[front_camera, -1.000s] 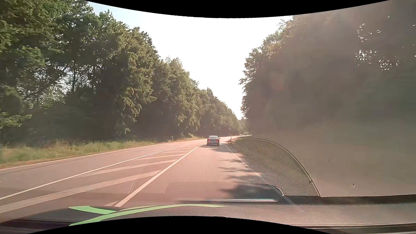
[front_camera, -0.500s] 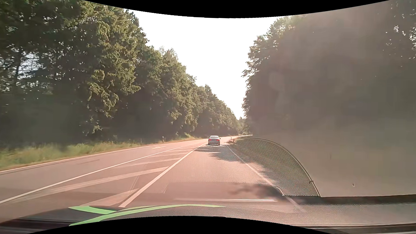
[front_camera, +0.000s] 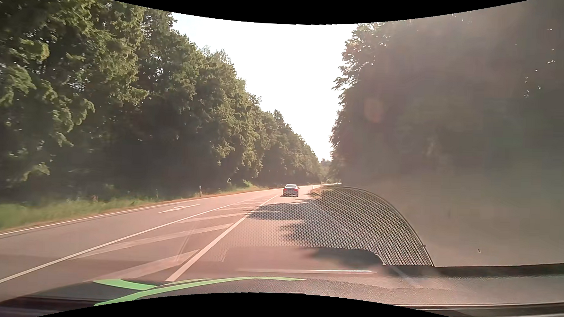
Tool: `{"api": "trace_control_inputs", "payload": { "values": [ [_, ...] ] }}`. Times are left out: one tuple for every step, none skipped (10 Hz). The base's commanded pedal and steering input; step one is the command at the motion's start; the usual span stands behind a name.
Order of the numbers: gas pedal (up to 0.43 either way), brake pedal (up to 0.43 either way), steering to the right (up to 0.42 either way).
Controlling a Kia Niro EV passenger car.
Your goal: Follow the waypoints while adhering to traffic rules and regulations
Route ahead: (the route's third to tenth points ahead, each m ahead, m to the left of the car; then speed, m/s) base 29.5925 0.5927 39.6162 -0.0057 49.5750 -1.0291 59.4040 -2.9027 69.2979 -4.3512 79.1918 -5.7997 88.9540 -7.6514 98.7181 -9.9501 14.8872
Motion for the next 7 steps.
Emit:
{"api": "trace_control_inputs", "payload": {
  "values": [
    [0.319,0.000,0.010],
    [0.319,0.000,0.009],
    [0.319,0.000,0.010],
    [0.319,0.000,0.010],
    [0.319,0.000,0.009],
    [0.319,0.000,0.010],
    [0.319,0.000,0.010]
  ]
}}
